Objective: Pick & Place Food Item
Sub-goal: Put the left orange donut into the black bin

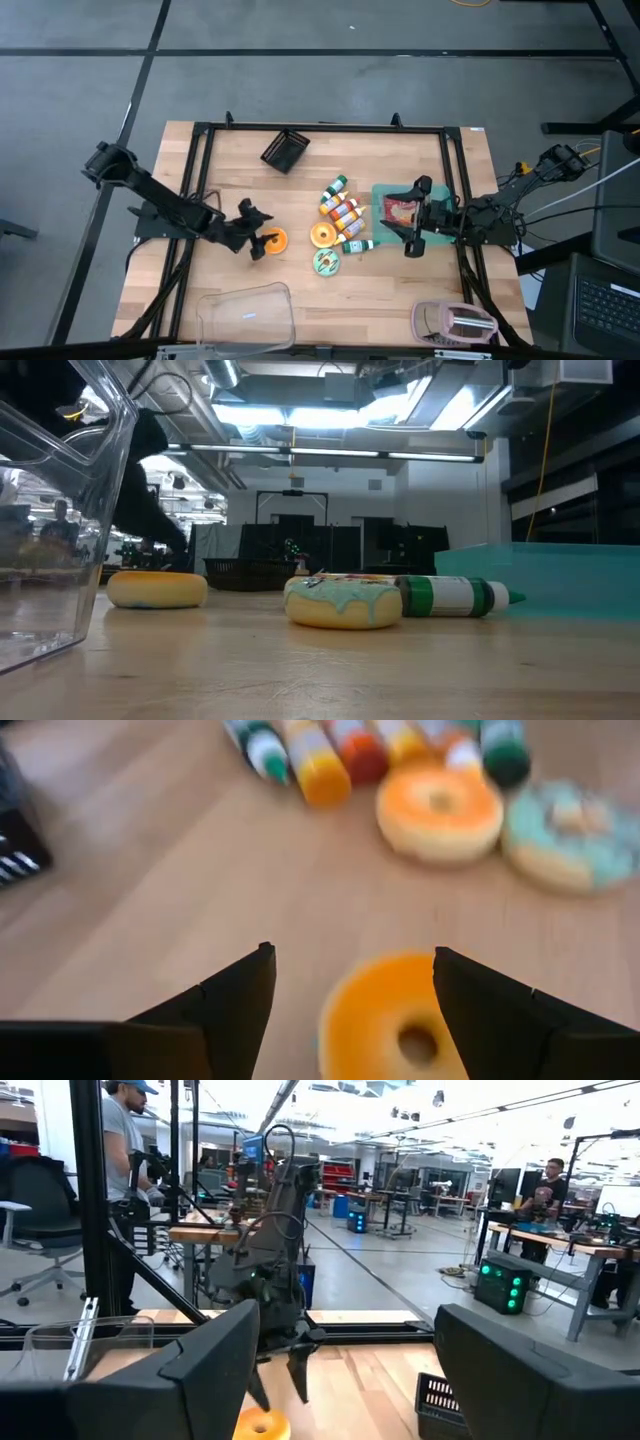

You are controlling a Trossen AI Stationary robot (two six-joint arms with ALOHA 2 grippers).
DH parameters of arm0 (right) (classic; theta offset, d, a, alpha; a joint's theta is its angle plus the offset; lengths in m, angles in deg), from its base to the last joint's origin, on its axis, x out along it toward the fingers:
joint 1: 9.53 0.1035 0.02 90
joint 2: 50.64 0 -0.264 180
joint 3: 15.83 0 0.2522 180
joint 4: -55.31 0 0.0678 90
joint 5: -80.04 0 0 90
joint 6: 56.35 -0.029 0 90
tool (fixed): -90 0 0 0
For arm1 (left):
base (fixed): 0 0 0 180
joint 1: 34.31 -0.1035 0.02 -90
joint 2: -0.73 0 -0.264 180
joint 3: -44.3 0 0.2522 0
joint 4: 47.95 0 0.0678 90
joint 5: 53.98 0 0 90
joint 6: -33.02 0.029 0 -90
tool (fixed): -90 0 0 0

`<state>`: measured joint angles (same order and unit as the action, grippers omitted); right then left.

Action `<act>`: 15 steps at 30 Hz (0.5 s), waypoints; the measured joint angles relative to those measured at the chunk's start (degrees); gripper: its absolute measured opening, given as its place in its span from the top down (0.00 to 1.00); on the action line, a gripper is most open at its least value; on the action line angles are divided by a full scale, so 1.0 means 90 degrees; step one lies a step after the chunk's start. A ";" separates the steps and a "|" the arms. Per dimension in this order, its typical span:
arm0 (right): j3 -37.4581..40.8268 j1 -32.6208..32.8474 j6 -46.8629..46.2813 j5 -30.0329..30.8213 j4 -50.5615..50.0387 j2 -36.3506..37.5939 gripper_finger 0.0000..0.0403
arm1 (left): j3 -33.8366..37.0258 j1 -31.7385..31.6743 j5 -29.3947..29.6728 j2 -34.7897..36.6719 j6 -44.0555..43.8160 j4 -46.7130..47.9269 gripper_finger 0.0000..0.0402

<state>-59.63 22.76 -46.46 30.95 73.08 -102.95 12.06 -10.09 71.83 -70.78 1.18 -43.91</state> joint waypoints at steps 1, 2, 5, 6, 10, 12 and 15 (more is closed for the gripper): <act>0.0000 0.0000 0.0000 0.0000 0.0000 0.0000 0.27 | -0.0127 0.0000 -0.0077 -0.0096 -0.0013 0.0303 0.33; 0.0000 0.0000 0.0000 -0.0002 0.0000 0.0000 0.27 | -0.0230 -0.0008 -0.0143 -0.0167 -0.0032 0.0593 0.33; 0.0000 0.0000 0.0000 -0.0002 0.0000 0.0000 0.27 | -0.0466 -0.0115 -0.0398 -0.0364 -0.0083 0.1253 0.32; -0.0002 0.0000 0.0000 -0.0002 0.0000 0.0000 0.27 | -0.0495 -0.0160 -0.0475 -0.0388 -0.0090 0.1337 0.32; -0.0002 0.0000 -0.0001 -0.0152 -0.0002 0.0000 0.27 | -0.0513 -0.0339 -0.0734 -0.0387 0.0015 0.1346 0.32; -0.0002 0.0001 -0.0008 -0.0248 -0.0004 0.0000 0.27 | -0.0513 -0.0417 -0.0922 -0.0383 0.0098 0.1344 0.32; -0.0002 0.0000 -0.0029 -0.0265 -0.0005 0.0000 0.27 | -0.0513 -0.0526 -0.1185 -0.0385 0.0107 0.1344 0.32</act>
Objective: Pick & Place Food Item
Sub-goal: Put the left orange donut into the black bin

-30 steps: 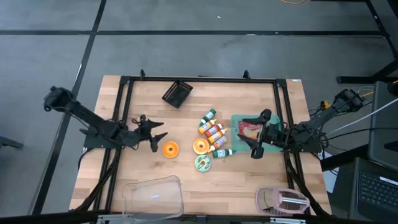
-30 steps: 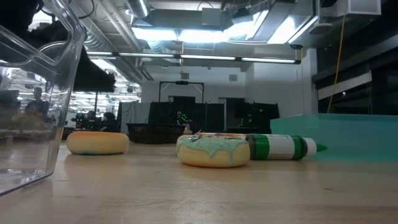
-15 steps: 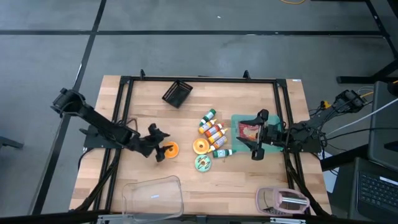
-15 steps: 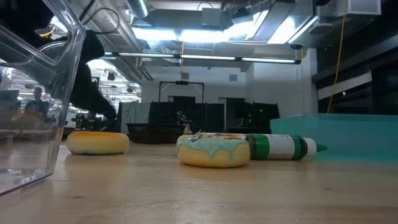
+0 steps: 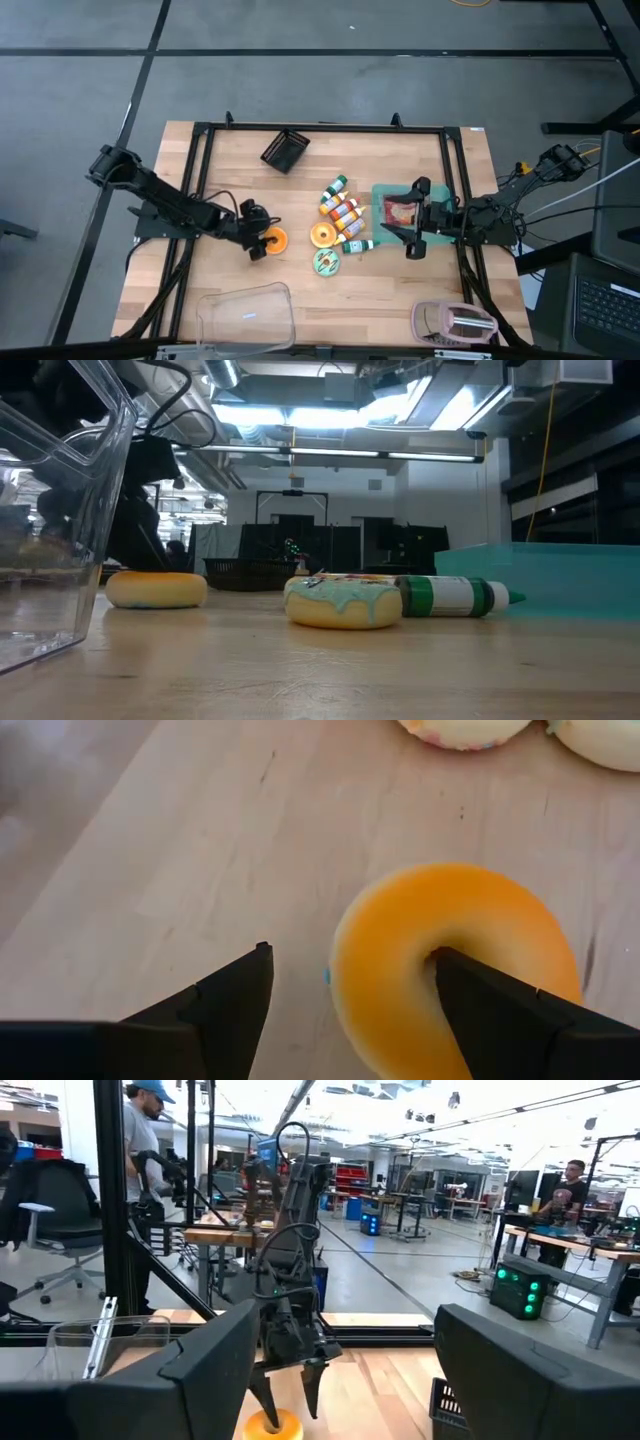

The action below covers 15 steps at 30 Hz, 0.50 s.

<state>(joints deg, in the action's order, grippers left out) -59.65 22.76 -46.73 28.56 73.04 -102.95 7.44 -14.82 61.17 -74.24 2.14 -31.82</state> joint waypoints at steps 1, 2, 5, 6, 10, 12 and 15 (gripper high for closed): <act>0.0000 0.0000 0.0000 -0.0002 0.0000 0.0000 0.27 | 0.0000 -0.0028 -0.0071 -0.0009 0.0005 0.0000 0.32; 0.0000 0.0000 0.0000 -0.0001 0.0002 0.0000 0.27 | 0.0000 -0.0053 -0.0125 -0.0013 0.0008 0.0000 0.33; 0.0000 0.0000 0.0000 -0.0001 0.0001 0.0000 0.27 | 0.0000 -0.0106 -0.0200 -0.0013 0.0012 0.0000 0.35; 0.0000 0.0000 0.0000 0.0000 0.0002 0.0000 0.27 | 0.0000 -0.0122 -0.0207 -0.0013 0.0012 0.0000 0.36; 0.0000 0.0000 0.0000 0.0000 0.0000 0.0000 0.27 | 0.0000 -0.0193 -0.0312 -0.0013 0.0015 0.0029 0.44; -0.0002 0.0000 0.0000 0.0000 0.0000 0.0000 0.27 | 0.0000 -0.0220 -0.0370 -0.0013 0.0016 0.0036 0.50; -0.0002 0.0000 -0.0002 0.0000 0.0000 0.0000 0.27 | 0.0000 -0.0227 -0.0435 -0.0013 0.0015 0.0036 0.58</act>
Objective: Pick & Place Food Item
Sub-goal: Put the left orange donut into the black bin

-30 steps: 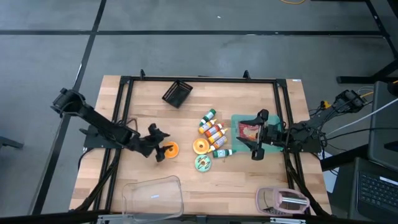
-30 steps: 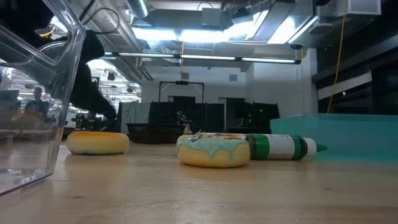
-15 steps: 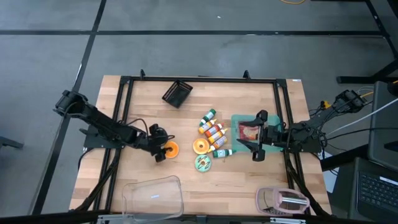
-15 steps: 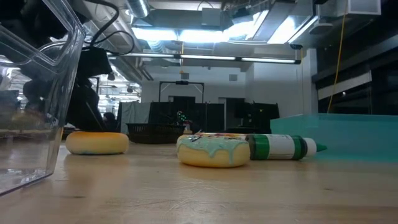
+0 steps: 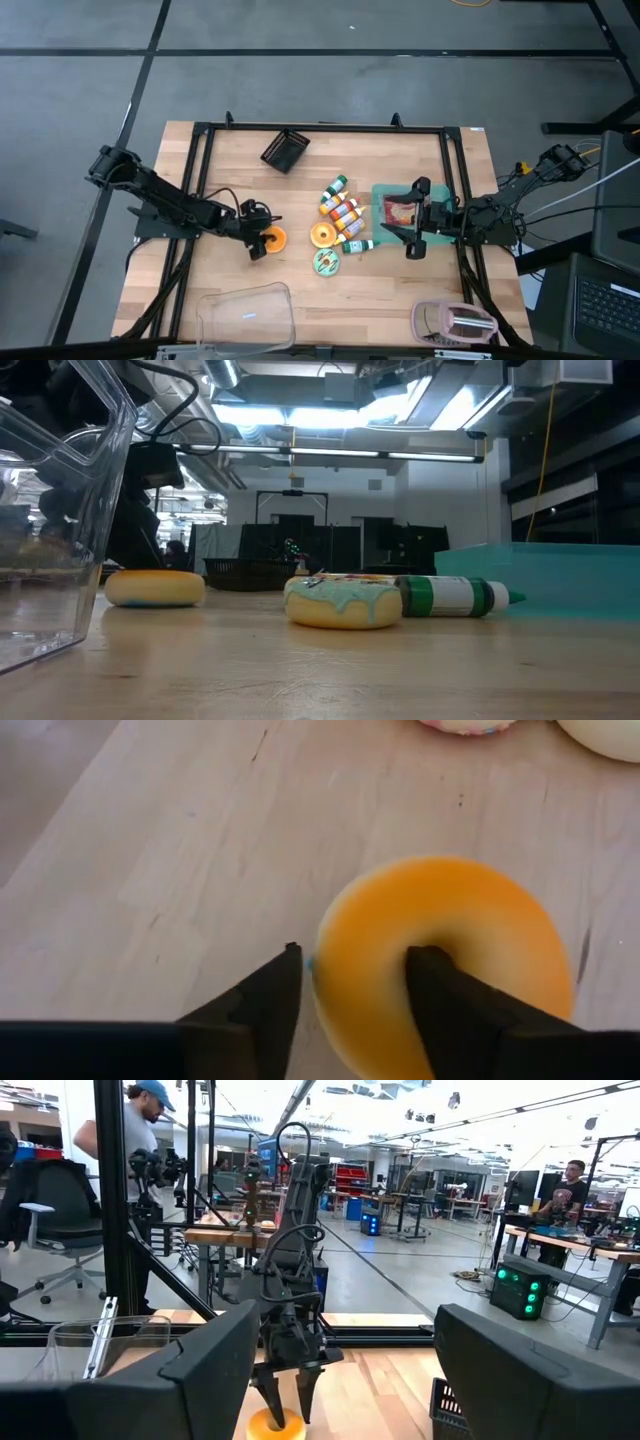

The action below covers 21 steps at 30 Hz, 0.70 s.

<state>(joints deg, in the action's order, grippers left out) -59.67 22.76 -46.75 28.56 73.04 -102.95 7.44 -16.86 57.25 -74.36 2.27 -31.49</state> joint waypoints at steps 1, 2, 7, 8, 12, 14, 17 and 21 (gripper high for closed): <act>0.0000 0.0000 0.0000 0.0000 0.0000 0.0000 0.27 | 0.0000 0.0002 -0.0014 0.0000 0.0000 0.0000 0.61; 0.0000 0.0000 0.0000 0.0000 0.0000 0.0000 0.27 | 0.0000 0.0000 -0.0046 0.0000 0.0002 0.0000 0.64; 0.0000 0.0000 0.0002 0.0000 0.0000 0.0000 0.27 | 0.0000 0.0000 -0.0061 -0.0003 0.0166 -0.0176 0.78; 0.0000 0.0000 0.0002 0.0000 0.0000 0.0000 0.27 | 0.0000 0.0000 -0.0032 -0.0005 0.0238 -0.0301 0.81; -0.0001 0.0000 0.0002 0.0000 0.0000 0.0000 0.27 | 0.0000 -0.0006 0.0233 0.0085 0.0548 -0.0846 0.91; 0.0000 0.0000 0.0005 0.0000 -0.0002 0.0000 0.27 | 0.0000 -0.0060 0.0296 0.0218 0.0722 -0.1021 0.95; -0.0002 0.0000 0.0005 -0.0001 -0.0024 -0.0001 0.27 | 0.0000 -0.0198 0.0388 0.0498 0.0981 -0.1187 0.97; -0.0002 0.0000 0.0005 0.0000 -0.0024 0.0000 0.27 | 0.0000 -0.0526 0.0735 0.0988 0.1498 -0.1234 0.96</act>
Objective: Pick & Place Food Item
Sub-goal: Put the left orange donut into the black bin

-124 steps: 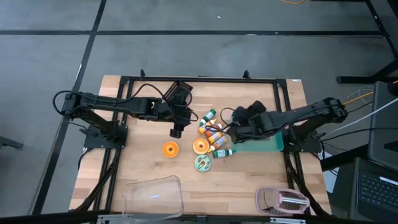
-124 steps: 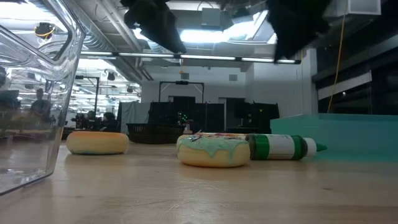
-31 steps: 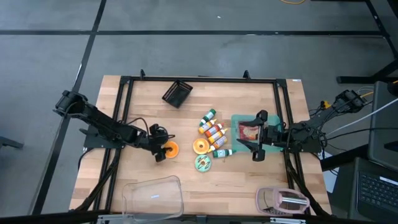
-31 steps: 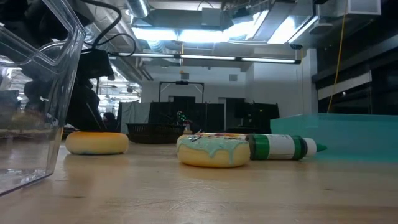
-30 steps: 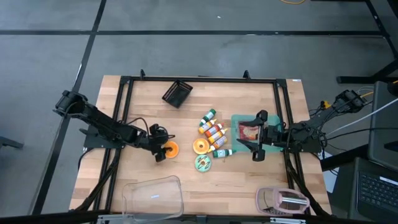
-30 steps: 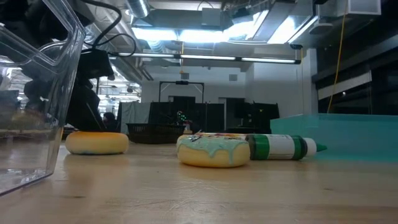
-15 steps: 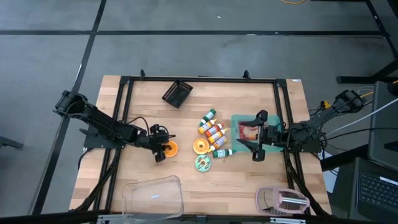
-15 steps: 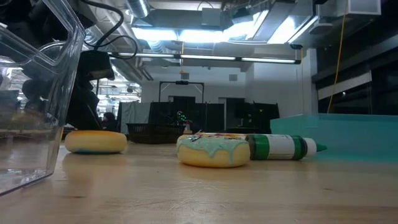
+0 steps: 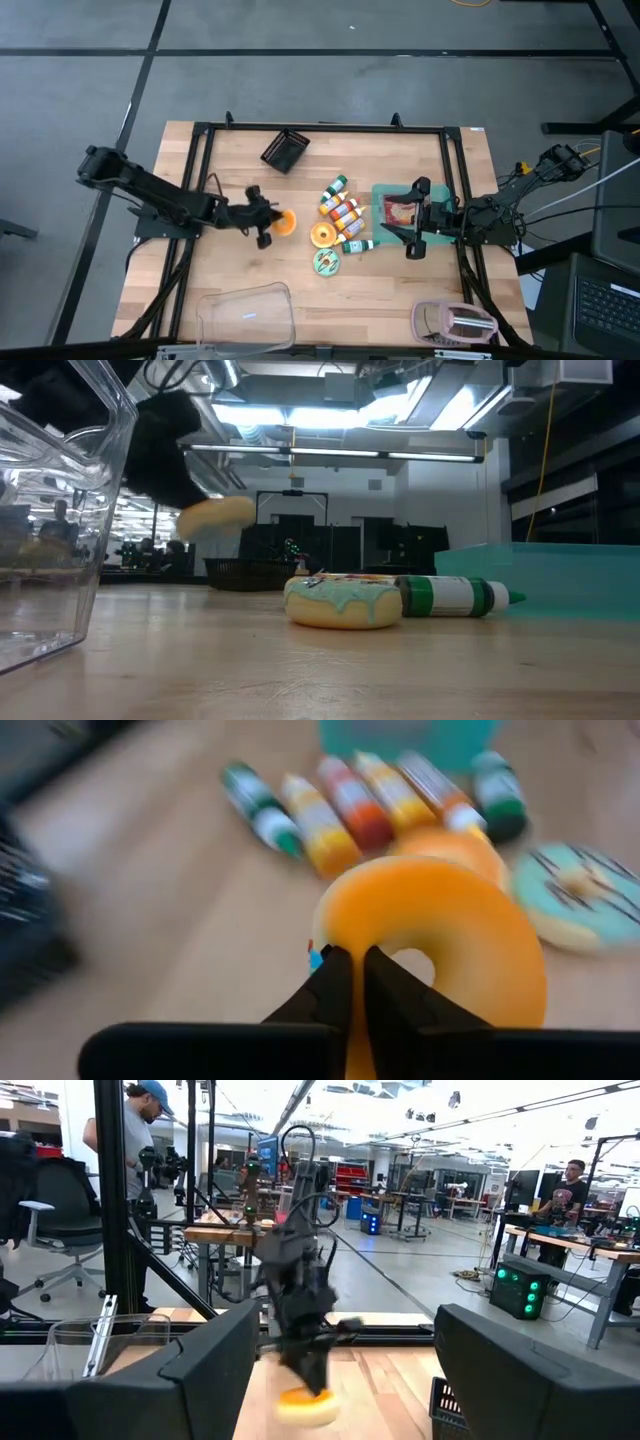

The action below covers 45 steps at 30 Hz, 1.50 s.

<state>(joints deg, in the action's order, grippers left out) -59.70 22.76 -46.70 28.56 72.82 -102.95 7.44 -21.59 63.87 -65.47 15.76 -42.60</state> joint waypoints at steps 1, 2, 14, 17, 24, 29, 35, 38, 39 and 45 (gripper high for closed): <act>0.0000 0.0000 0.0000 0.0000 0.0003 -0.0002 0.27 | 0.0000 -0.0125 0.0105 0.0140 0.0168 -0.0006 0.96; 0.0000 0.0000 0.0000 0.0000 0.0003 -0.0002 0.27 | 0.0000 -0.0280 0.0168 0.0267 0.0362 -0.0011 0.96; 0.0000 0.0000 0.0040 0.0000 0.0094 -0.0002 0.27 | -0.0728 -0.3083 -0.0384 0.0871 0.1815 0.0834 0.95; 0.0000 0.0000 0.0075 0.0000 0.0105 -0.0002 0.27 | -0.1228 -0.3747 -0.0822 0.0718 0.2092 0.1296 0.95; 0.0000 0.0000 0.0121 -0.0049 0.0151 -0.0002 0.27 | -0.2087 -0.5040 -0.1949 -0.0029 0.2620 0.1603 0.95; 0.0000 0.0000 0.0121 -0.0049 0.0158 -0.0002 0.27 | -0.2376 -0.5566 -0.2532 -0.0877 0.2672 0.1628 0.95; 0.0000 0.0000 0.0121 -0.0066 0.0157 -0.0002 0.27 | -0.2463 -0.5641 -0.2561 -0.1789 0.2669 0.1607 0.95; 0.0000 0.0000 0.0126 -0.0066 0.0156 -0.0002 0.27 | -0.2465 -0.5641 -0.2502 -0.2027 0.2671 0.1524 0.95; 0.0000 0.0000 0.0133 -0.0066 0.0156 -0.0002 0.27 | -0.2468 -0.5641 -0.2428 -0.2065 0.2682 0.1498 0.95; 0.0000 0.0000 0.0142 -0.0066 0.0156 -0.0002 0.27 | -0.2726 -0.5653 -0.2375 -0.2066 0.2727 0.1569 0.95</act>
<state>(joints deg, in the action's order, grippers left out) -59.70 22.76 -45.43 27.97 74.22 -102.97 -17.09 -72.47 42.50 -84.06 40.30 -28.48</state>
